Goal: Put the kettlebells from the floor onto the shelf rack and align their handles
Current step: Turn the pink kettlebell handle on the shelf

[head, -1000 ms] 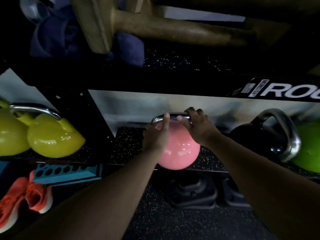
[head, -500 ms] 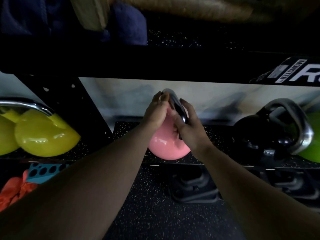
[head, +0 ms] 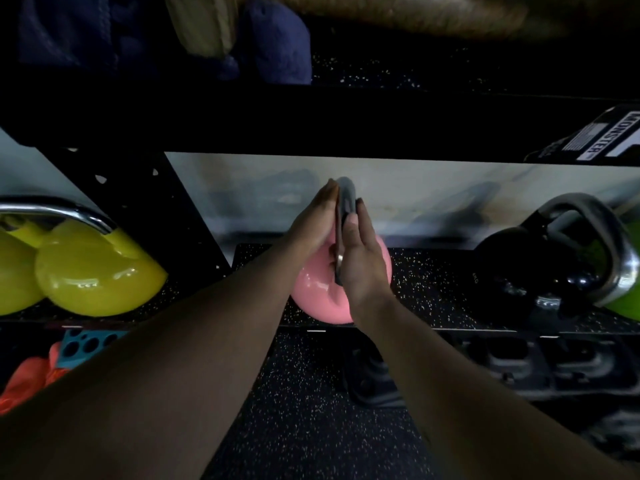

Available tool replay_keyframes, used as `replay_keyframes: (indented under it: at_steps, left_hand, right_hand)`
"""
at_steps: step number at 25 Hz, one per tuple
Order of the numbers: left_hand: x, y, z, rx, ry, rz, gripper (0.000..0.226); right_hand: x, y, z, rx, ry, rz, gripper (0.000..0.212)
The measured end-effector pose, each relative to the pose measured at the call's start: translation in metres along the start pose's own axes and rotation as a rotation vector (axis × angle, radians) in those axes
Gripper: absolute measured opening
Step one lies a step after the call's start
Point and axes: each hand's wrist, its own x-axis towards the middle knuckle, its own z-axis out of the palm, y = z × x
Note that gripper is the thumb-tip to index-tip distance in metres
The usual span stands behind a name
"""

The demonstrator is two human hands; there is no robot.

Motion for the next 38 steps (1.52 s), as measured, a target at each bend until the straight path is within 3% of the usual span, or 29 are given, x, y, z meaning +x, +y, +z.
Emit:
replay_keyframes:
  at_steps: [5, 19, 25, 38]
  left_hand:
    - [0.0, -0.005, -0.001, 0.098, 0.023, 0.159, 0.05]
    - [-0.008, -0.011, 0.016, 0.078, 0.112, 0.083, 0.068]
    - [-0.002, -0.012, 0.011, 0.069, 0.1, 0.087, 0.061]
    - [-0.017, 0.002, 0.006, 0.303, 0.08, 0.084, 0.055]
  right_hand:
    - [0.004, 0.002, -0.006, 0.119, -0.031, 0.019, 0.045]
    - [0.005, 0.002, -0.02, 0.206, -0.07, 0.026, 0.042]
    - [0.006, 0.006, -0.015, 0.254, -0.088, 0.053, 0.043]
    - [0.005, 0.012, -0.023, -0.089, -0.054, -0.05, 0.046]
